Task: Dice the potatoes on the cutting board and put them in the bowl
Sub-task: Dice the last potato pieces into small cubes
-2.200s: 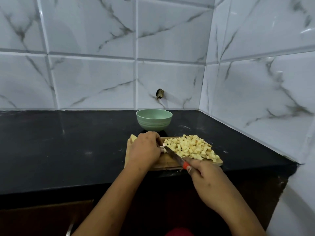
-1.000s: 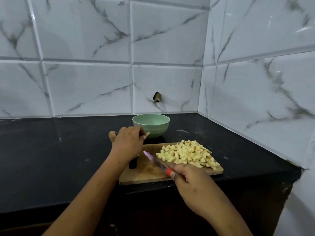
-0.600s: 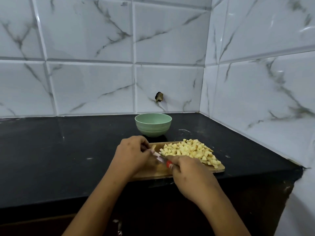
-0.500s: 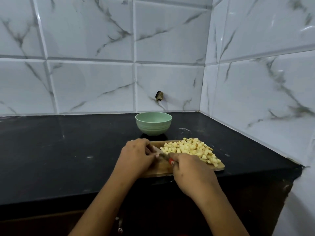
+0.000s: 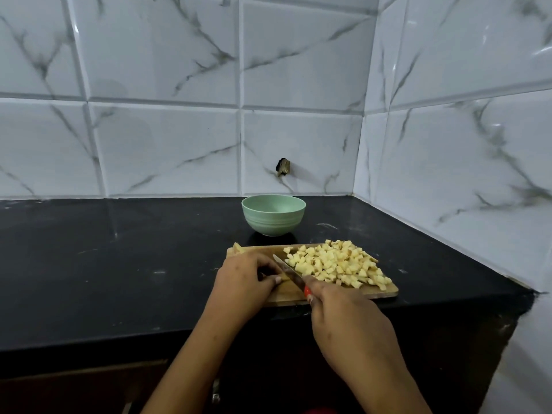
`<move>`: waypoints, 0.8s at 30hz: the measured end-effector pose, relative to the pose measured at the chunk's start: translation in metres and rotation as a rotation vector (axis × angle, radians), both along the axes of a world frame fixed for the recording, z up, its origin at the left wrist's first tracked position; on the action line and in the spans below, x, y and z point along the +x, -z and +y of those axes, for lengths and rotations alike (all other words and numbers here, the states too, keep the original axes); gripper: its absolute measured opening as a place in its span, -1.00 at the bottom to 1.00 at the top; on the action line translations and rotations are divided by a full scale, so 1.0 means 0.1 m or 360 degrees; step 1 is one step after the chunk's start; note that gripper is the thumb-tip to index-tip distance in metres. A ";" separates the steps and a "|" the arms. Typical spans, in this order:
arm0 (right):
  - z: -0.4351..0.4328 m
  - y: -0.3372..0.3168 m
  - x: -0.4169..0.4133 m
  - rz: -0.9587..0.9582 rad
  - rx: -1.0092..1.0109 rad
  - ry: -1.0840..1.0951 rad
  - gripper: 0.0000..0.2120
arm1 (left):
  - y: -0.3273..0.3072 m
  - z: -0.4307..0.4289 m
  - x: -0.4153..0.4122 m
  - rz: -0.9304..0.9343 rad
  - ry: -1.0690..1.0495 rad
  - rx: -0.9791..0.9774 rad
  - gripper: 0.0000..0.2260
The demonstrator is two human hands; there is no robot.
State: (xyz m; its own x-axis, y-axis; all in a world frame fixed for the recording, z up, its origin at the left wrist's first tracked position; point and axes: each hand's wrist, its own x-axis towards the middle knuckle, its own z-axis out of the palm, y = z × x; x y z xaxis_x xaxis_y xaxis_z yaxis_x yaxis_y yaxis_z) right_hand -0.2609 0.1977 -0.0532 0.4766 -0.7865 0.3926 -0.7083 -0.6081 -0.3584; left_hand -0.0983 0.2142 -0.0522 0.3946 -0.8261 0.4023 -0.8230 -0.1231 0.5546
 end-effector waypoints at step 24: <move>-0.02 -0.08 -0.04 0.0171 -0.0094 -0.0006 -0.52 | -0.05 -0.02 -0.06 0.0265 -0.0130 0.0104 -0.86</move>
State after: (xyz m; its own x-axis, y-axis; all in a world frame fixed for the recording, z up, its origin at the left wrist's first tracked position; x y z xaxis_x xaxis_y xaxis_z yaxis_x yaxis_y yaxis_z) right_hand -0.2651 0.1961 -0.0456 0.5214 -0.7616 0.3847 -0.7383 -0.6288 -0.2441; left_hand -0.1044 0.2120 -0.0473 0.5179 -0.8109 0.2724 -0.7062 -0.2256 0.6711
